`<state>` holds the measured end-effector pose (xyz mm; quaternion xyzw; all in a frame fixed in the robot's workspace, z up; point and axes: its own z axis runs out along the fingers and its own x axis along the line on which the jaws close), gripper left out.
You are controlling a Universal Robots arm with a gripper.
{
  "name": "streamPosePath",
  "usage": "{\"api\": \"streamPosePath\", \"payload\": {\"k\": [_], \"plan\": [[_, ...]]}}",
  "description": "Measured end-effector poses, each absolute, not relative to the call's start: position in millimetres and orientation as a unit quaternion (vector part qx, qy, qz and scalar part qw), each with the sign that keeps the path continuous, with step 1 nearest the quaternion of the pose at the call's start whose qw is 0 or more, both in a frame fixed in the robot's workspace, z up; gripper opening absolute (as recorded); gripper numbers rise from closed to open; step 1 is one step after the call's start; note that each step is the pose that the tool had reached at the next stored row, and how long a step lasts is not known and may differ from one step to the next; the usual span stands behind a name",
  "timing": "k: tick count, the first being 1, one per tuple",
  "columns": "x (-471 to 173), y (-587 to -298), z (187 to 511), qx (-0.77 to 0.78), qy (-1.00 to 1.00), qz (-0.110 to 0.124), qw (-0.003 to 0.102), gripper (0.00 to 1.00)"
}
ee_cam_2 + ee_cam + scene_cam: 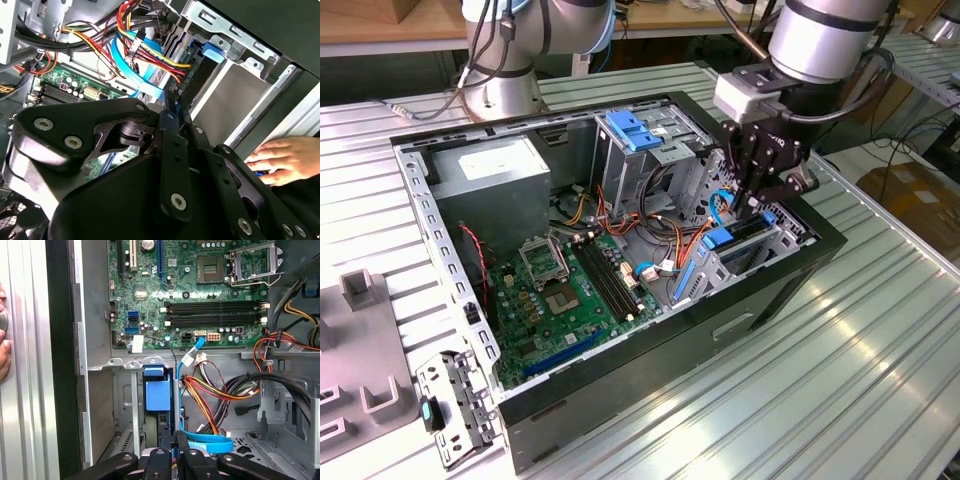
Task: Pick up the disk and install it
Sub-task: 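Insert the second disk wire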
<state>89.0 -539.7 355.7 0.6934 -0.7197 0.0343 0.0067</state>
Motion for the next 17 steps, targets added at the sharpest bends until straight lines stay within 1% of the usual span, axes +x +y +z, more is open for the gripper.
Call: {"api": "streamPosePath", "payload": {"k": [3,6,17], "plan": [[88.4,-543.8,354.3,0.693,-0.720,0.031,0.001,0.16],[88.1,-548.8,353.2,0.693,-0.720,0.025,-0.011,0.16],[87.8,-550.0,346.3,0.693,-0.720,0.026,-0.013,0.16]]}}
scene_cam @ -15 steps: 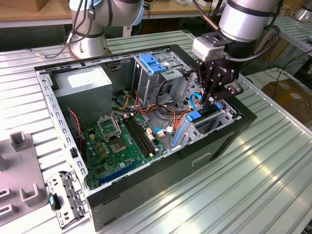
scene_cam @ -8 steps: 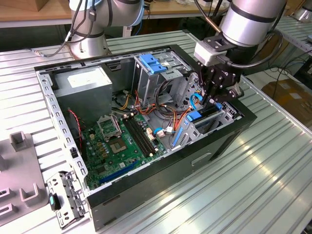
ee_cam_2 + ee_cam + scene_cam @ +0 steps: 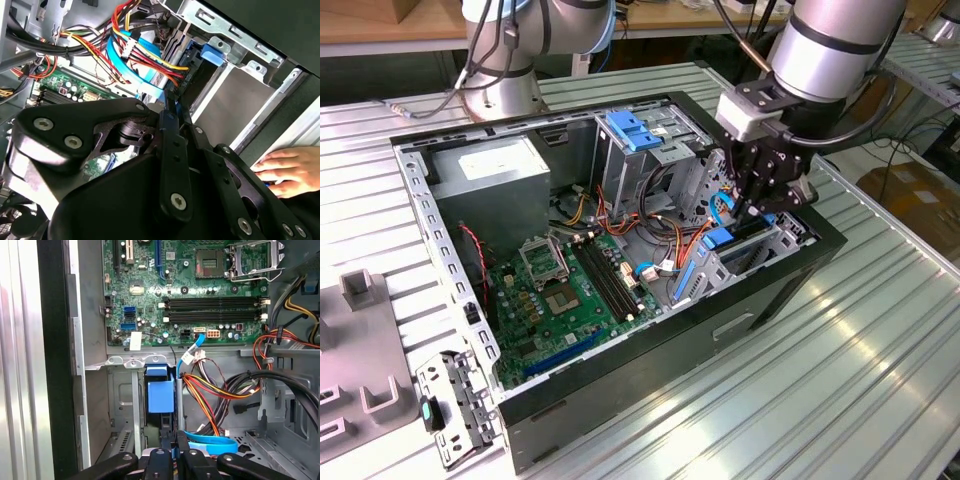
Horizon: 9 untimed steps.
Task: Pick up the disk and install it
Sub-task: 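Insert the second disk wire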
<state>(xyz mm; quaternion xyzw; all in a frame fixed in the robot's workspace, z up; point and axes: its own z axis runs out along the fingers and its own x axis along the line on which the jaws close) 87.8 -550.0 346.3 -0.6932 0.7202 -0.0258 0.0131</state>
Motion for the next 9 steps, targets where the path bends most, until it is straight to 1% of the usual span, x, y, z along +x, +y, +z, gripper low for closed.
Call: {"api": "streamPosePath", "payload": {"k": [9], "plan": [[87.4,-550.3,340.5,-0.693,0.720,-0.025,0.014,0.16]]}}
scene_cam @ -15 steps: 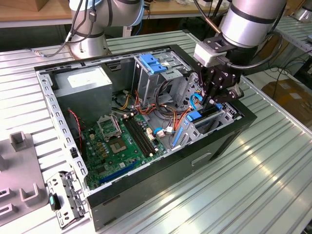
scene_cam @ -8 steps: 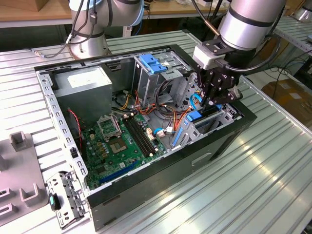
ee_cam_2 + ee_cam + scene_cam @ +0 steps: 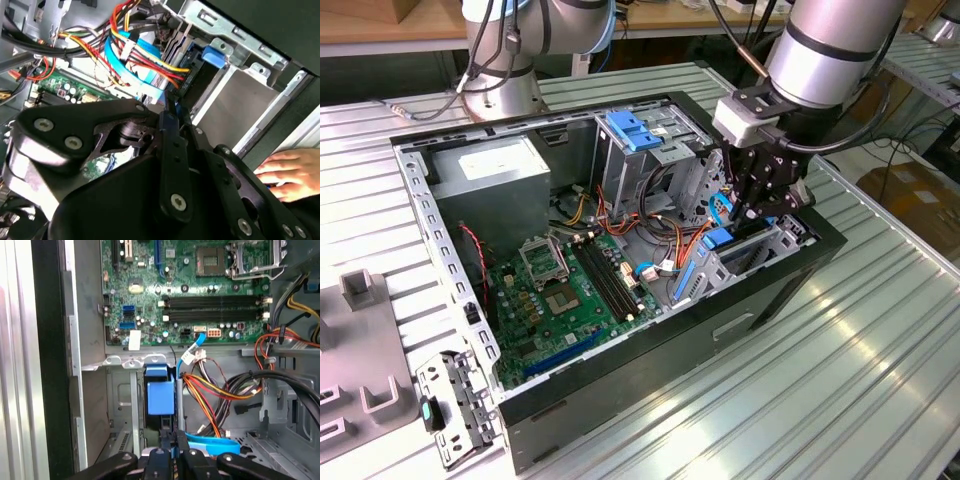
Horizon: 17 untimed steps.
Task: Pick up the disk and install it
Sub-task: 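Insert the second disk wire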
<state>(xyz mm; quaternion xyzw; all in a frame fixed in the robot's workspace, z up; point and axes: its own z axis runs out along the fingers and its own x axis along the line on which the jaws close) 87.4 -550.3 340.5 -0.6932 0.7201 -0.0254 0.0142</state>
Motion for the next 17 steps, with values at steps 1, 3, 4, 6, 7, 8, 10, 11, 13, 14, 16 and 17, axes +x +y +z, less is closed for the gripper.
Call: {"api": "streamPosePath", "payload": {"k": [1,3,4,6,7,8,10,11,13,14,16,17], "plan": [[87,-550,340,-0.693,0.720,-0.025,0.014,0.16],[87,-550,340,-0.693,0.720,-0.025,0.014,0.16],[87,-550,340,-0.693,0.720,-0.025,0.015,0.17],[87,-550,350,-0.693,0.720,-0.026,0.015,0.24],[87,-550,353,-0.693,0.720,-0.026,0.015,0.24],[87,-550,356,-0.693,0.720,-0.026,0.015,0.24],[87,-550,356,-0.693,0.720,-0.026,0.015,0.24],[87,-550,356,-0.693,0.720,-0.026,0.015,0.24],[87,-550,357,-0.693,0.720,-0.026,0.015,0.15],[87,-550,357,-0.693,0.720,-0.026,0.015,0.15],[87,-550,357,-0.693,0.720,-0.026,0.015,0.11],[87,-550,357,-0.693,0.720,-0.026,0.015,0.11]]}}
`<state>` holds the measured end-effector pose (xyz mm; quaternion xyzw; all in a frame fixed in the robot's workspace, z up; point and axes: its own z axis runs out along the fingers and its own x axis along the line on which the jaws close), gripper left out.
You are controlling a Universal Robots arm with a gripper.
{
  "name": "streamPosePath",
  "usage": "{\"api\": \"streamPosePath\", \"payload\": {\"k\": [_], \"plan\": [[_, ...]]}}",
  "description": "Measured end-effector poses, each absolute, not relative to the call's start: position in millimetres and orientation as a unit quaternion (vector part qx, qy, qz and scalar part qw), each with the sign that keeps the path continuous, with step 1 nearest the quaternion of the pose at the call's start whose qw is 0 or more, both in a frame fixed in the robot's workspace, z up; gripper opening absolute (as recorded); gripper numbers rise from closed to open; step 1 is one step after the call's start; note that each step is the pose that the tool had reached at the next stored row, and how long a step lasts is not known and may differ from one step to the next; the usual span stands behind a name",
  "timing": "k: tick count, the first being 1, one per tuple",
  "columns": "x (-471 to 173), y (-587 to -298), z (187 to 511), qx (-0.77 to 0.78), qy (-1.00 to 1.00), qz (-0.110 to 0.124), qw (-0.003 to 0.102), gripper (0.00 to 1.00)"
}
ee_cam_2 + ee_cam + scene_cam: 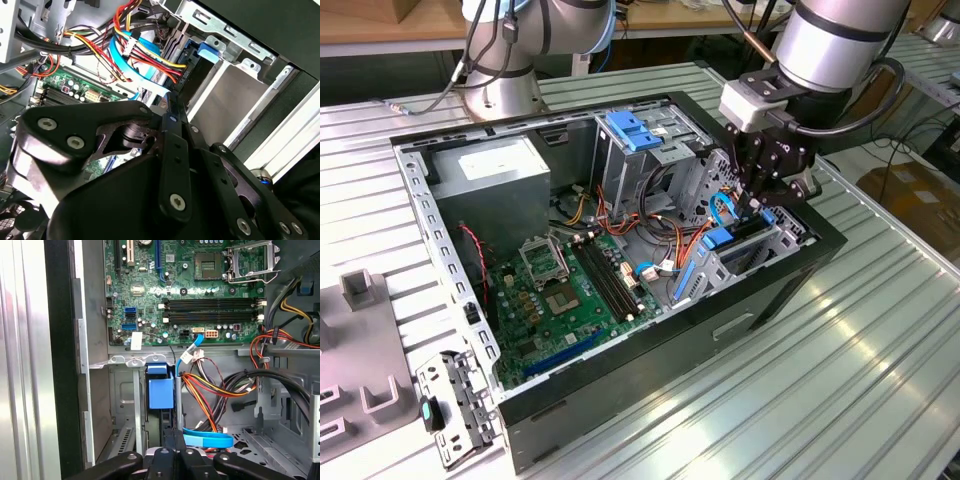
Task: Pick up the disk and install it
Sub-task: 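Insert the second disk wire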
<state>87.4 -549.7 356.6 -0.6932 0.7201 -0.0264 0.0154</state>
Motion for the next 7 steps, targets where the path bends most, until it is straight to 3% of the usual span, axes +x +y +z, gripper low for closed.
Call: {"api": "streamPosePath", "payload": {"k": [7], "plan": [[87.4,-547.7,356.7,-0.693,0.720,-0.026,0.015,0.11]]}}
